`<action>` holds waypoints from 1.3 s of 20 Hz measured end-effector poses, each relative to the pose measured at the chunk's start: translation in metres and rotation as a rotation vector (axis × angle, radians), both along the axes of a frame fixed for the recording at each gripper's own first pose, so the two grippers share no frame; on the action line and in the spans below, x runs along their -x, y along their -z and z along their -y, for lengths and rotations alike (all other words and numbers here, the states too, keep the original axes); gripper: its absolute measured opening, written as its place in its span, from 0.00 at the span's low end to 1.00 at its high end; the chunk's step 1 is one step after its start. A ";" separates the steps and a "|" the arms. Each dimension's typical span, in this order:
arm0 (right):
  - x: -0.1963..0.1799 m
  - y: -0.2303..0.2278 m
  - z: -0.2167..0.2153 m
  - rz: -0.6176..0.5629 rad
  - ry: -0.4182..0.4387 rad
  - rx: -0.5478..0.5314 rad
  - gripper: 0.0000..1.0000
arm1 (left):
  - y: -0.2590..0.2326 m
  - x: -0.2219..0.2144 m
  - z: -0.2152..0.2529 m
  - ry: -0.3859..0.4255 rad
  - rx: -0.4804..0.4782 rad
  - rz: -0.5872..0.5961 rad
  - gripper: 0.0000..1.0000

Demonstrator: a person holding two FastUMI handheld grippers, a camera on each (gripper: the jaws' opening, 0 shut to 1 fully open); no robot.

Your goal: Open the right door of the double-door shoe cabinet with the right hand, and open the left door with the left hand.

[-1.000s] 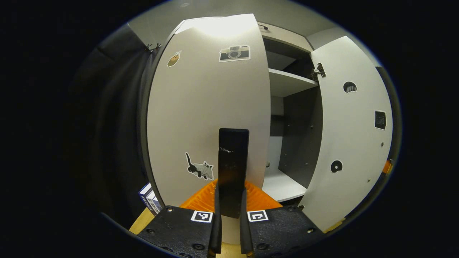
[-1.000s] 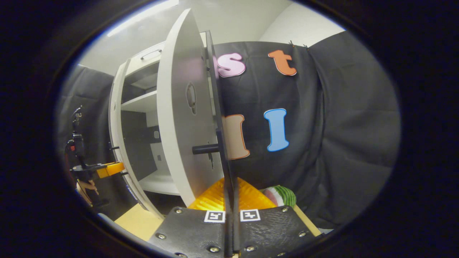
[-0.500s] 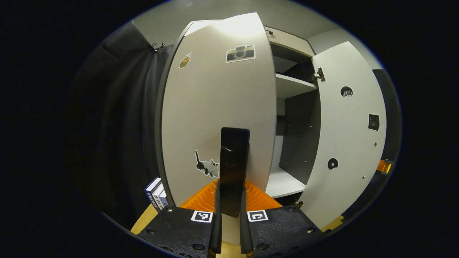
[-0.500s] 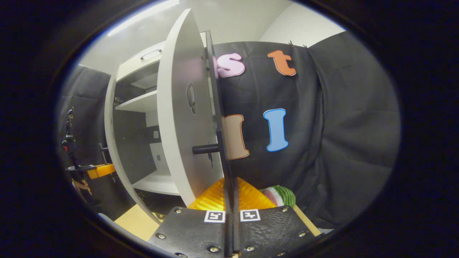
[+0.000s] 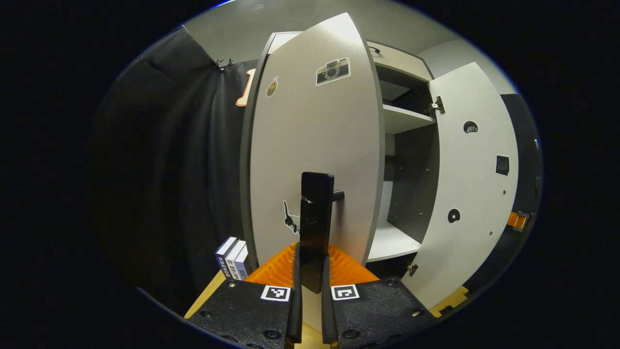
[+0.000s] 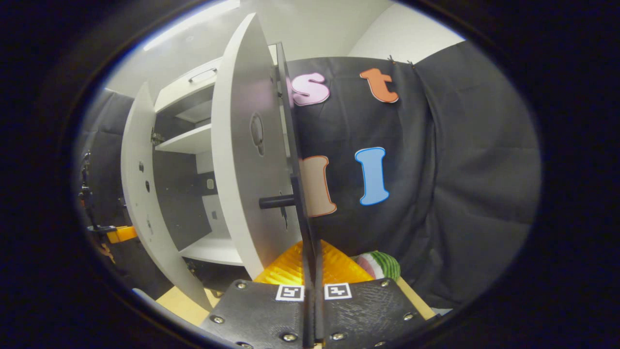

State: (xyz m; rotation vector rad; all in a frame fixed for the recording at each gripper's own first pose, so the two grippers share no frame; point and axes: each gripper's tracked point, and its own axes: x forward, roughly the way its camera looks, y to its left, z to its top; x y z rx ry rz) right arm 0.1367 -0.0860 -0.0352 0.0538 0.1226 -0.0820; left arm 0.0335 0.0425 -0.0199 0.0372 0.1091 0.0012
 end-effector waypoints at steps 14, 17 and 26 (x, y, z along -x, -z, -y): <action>-0.002 -0.001 -0.002 0.022 0.002 -0.037 0.01 | -0.004 0.021 -0.049 -0.129 -0.043 -0.008 0.02; -0.001 -0.001 -0.002 0.021 -0.001 -0.035 0.01 | -0.005 0.028 -0.068 -0.179 -0.074 -0.009 0.00; -0.002 -0.002 -0.002 0.021 -0.002 -0.036 0.01 | -0.006 0.031 -0.091 -0.169 -0.090 0.003 0.00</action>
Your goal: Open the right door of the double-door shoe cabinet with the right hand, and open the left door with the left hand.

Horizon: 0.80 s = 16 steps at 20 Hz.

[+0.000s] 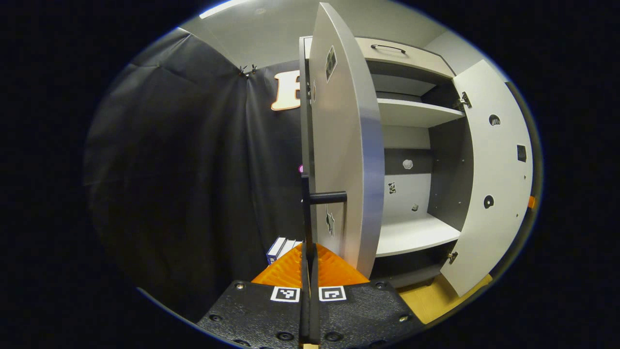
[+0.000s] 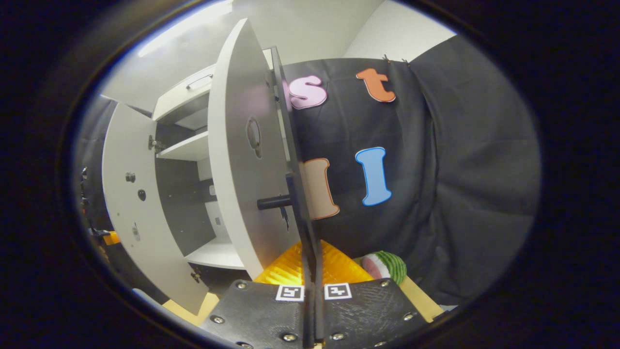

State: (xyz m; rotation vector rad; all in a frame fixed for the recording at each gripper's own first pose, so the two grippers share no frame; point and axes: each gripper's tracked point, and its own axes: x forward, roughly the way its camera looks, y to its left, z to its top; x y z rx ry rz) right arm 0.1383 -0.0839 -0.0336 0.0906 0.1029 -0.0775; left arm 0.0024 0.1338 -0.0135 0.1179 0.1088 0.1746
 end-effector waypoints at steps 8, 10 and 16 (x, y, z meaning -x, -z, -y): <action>0.001 0.000 0.001 -0.002 -0.001 0.010 0.01 | -0.002 0.002 -0.027 0.042 0.029 0.017 0.00; 0.000 0.000 0.001 -0.003 -0.002 0.013 0.01 | -0.001 0.001 -0.030 0.059 0.030 0.017 0.00; 0.002 0.000 0.003 -0.014 -0.004 0.070 0.01 | -0.002 0.001 -0.042 0.111 0.044 0.027 0.00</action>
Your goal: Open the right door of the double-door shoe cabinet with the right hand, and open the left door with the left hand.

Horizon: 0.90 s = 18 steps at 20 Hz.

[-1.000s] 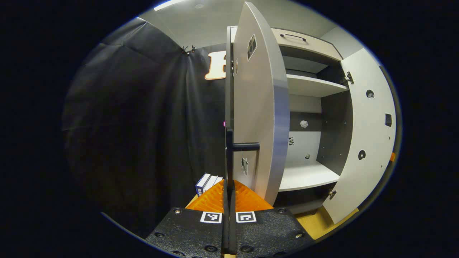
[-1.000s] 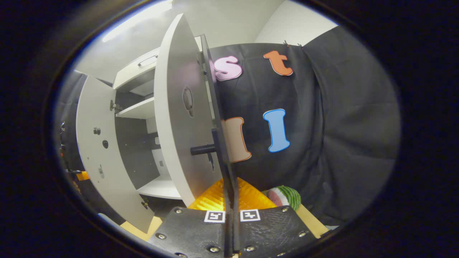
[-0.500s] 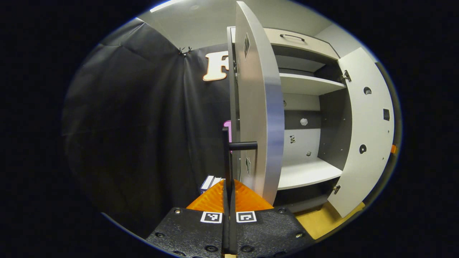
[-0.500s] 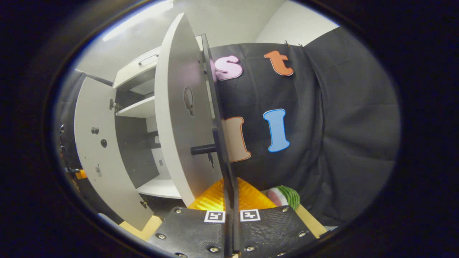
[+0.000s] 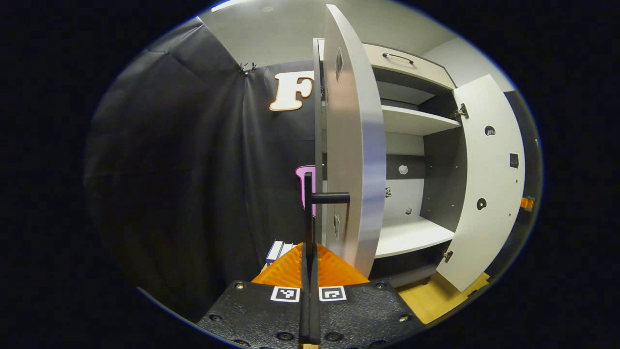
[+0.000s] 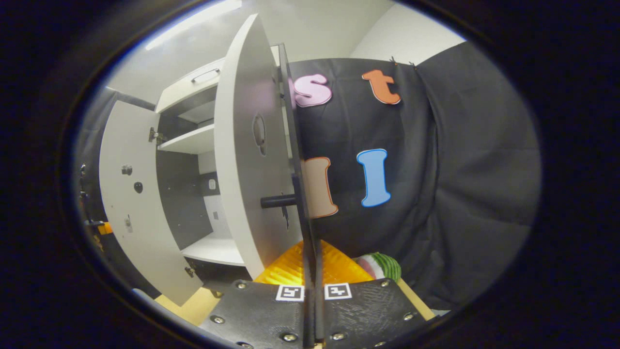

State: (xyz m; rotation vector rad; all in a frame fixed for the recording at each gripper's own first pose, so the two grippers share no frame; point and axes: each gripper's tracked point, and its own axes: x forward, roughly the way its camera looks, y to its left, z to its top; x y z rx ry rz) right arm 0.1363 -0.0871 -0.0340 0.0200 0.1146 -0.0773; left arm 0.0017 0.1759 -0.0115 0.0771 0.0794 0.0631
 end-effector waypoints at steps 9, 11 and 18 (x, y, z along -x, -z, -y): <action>0.009 0.001 0.004 0.014 0.018 0.038 0.07 | 0.003 0.014 -0.011 -0.002 -0.055 0.000 0.27; 0.010 0.001 0.006 0.015 0.026 0.064 0.01 | 0.001 0.018 -0.009 0.002 -0.048 0.008 0.33; 0.038 -0.012 0.016 0.045 0.120 0.136 0.46 | -0.005 0.033 -0.017 -0.041 -0.027 0.007 0.62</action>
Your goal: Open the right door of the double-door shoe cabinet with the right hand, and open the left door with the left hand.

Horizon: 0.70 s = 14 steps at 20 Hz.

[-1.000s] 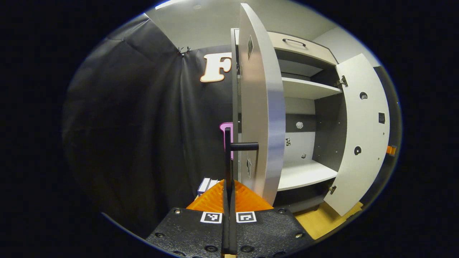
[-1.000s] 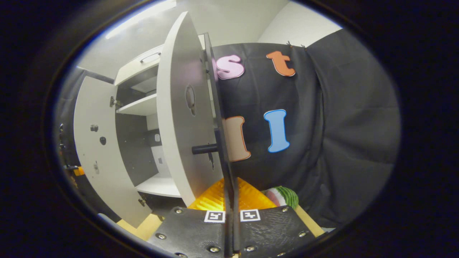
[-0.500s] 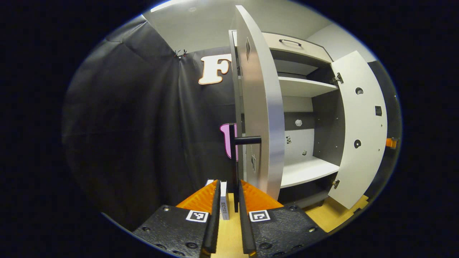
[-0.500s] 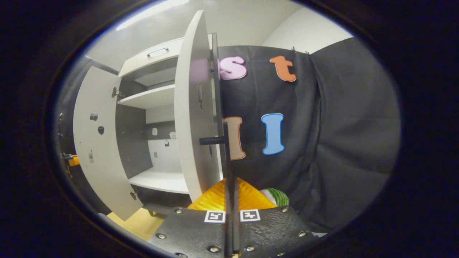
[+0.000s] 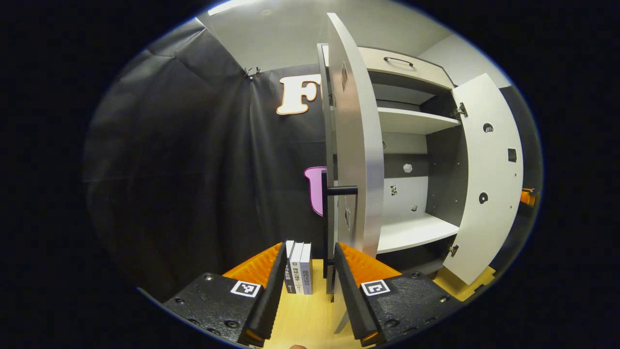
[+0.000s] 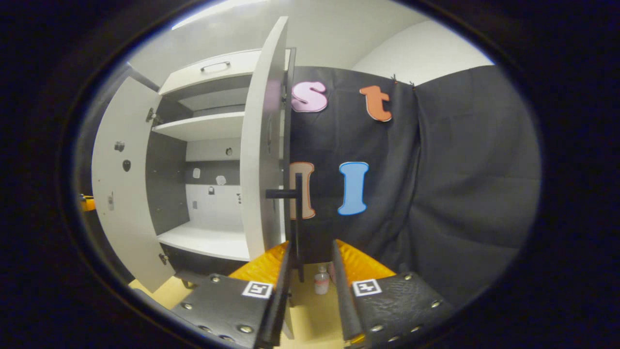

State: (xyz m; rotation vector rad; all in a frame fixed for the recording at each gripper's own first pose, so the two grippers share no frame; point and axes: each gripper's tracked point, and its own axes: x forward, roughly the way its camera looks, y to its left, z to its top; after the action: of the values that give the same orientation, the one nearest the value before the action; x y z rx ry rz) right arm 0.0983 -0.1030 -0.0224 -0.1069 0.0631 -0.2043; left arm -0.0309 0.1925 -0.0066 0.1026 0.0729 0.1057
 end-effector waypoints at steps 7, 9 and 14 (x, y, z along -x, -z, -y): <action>0.029 -0.030 -0.008 0.053 0.055 -0.015 0.54 | -0.031 0.026 0.016 -0.032 -0.036 0.017 0.80; 0.036 -0.037 -0.021 0.059 0.059 -0.019 0.54 | -0.047 0.031 0.026 -0.054 -0.013 0.048 0.81; 0.033 -0.041 -0.100 0.068 -0.044 -0.057 0.54 | -0.064 0.033 0.084 0.032 0.003 0.095 0.80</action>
State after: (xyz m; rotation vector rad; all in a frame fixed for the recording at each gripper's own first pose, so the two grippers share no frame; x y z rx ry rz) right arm 0.0655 -0.0035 0.0185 -0.0447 -0.0011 -0.1616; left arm -0.0637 0.1085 0.0576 0.0956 -0.0237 0.0788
